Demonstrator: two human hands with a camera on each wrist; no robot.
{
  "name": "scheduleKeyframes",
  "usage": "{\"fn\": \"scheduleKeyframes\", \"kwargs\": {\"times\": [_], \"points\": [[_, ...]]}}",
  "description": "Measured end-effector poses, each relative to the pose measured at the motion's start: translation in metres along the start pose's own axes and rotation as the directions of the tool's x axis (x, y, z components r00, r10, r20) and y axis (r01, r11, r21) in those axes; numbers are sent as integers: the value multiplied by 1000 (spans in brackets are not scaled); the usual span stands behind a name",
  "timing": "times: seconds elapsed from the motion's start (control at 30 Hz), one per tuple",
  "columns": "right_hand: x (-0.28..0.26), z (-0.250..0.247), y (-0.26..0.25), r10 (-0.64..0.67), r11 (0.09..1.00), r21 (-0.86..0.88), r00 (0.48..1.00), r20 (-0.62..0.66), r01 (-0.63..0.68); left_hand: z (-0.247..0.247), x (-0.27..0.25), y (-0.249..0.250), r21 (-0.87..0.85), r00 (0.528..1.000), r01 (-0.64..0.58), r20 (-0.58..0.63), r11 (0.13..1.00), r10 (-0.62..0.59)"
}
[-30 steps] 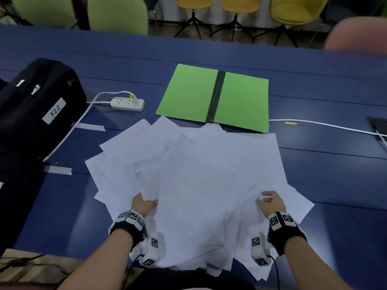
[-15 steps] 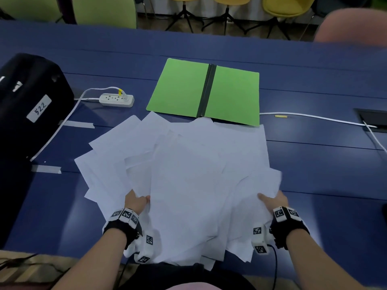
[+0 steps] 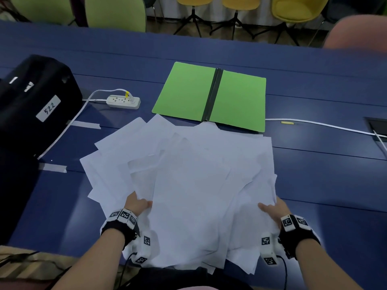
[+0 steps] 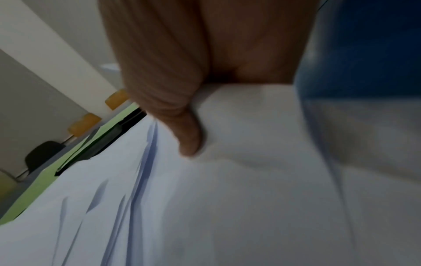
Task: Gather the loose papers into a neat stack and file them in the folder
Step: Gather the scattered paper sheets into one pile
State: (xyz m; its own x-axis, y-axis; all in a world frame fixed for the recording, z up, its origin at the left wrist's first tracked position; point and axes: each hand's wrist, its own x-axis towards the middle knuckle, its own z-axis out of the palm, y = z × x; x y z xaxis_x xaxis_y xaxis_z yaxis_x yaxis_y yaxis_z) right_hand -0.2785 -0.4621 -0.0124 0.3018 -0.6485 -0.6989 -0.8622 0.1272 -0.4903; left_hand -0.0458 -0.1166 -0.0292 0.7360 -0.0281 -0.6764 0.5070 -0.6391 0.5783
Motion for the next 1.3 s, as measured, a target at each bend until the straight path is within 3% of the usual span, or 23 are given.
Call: {"fn": "scheduleKeyframes", "kwargs": {"times": [0.07,0.23,0.3,0.47,0.6,0.7,0.87,1.0,1.13,1.3], "points": [[-5,2,-2,12,999,-29,998,-54,-14,-1,2,-1,-11,1000,-1,6,1000,1],[-7,-14,8,142,987,-90,984,109,-132,1,-1,1,-64,999,13,-30,998,-15],[-6,-18,11,134,989,-85,983,122,-124,3,-2,3,-62,999,5,-54,998,-8],[-16,4,-3,-143,990,-14,989,-30,142,7,-6,6,-84,995,-7,-104,996,-2],[-18,1,-11,-156,986,-92,969,-190,140,6,-5,7,-93,993,14,-116,996,-24],[-23,-22,-12,-110,994,-55,898,-427,96,4,-3,6,-107,993,24,-110,994,-36],[-42,-38,-24,-112,994,-60,783,-611,96,3,2,3,-85,995,27,-94,996,-35],[-68,-56,-74,-243,947,-41,626,-741,319,2,3,5,2,997,38,-67,999,-38],[-95,-66,-128,-364,783,15,477,-800,622,3,4,5,38,999,40,-36,998,-38],[-111,-48,-161,-406,659,98,463,-788,746,-2,9,5,31,997,72,9,997,-73]]}}
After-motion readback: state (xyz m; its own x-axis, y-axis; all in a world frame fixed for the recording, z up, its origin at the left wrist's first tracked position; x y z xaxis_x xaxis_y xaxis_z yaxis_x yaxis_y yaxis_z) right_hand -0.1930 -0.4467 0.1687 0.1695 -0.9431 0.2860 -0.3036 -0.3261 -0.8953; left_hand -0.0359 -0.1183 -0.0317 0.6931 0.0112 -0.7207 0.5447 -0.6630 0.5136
